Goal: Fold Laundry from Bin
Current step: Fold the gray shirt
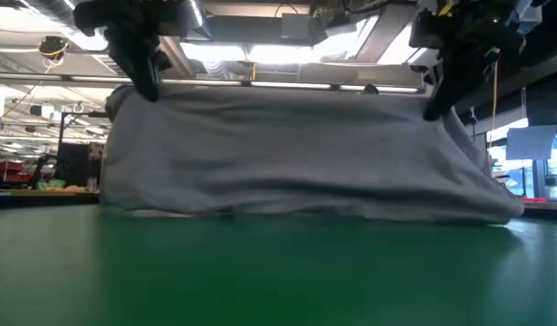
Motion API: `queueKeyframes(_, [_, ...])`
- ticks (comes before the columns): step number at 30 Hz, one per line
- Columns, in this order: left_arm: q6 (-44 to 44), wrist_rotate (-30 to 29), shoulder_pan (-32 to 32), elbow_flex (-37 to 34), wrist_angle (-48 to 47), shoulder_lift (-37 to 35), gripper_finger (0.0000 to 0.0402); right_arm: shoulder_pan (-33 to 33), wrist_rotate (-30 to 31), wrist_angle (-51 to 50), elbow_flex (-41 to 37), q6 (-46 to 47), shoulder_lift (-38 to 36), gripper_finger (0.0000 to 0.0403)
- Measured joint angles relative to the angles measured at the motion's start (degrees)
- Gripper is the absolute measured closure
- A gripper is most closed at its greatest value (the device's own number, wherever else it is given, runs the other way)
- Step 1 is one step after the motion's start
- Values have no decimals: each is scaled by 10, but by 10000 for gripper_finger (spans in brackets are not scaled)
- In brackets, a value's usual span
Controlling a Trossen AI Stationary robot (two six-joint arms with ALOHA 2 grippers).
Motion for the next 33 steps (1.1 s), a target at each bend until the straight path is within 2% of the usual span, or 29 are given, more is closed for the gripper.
queueKeyframes(3, [2, -10, 10, 0, -2, 1, 390, 0, 16, -5, 0, 15, -12, 398])
queueKeyframes(8, [16, -69, 24, 0, 13, 1, 390, 0, 55, -21, 1, 20, -15, 397])
queueKeyframes(14, [14, -64, 36, 0, 20, 1, 390, 0, 81, -22, 1, 49, -15, 397])
queueKeyframes(16, [2, -39, 30, 0, 18, 1, 390, 1, 55, -17, 1, 64, -17, 397])
queueKeyframes(20, [-42, 41, 0, 0, 11, -4, 389, 1, -39, -25, 12, 98, -17, 399])
queueKeyframes(27, [-141, 267, -90, -1, 29, -25, 389, 67, -235, -2, 66, 152, -18, 399])
queueKeyframes(30, [-161, 298, -123, -22, 39, -27, 389, 105, -267, 34, 46, 190, -17, 399])
queueKeyframes(33, [-159, 285, -142, -85, 71, -26, 389, 132, -266, 77, -15, 220, -6, 398])
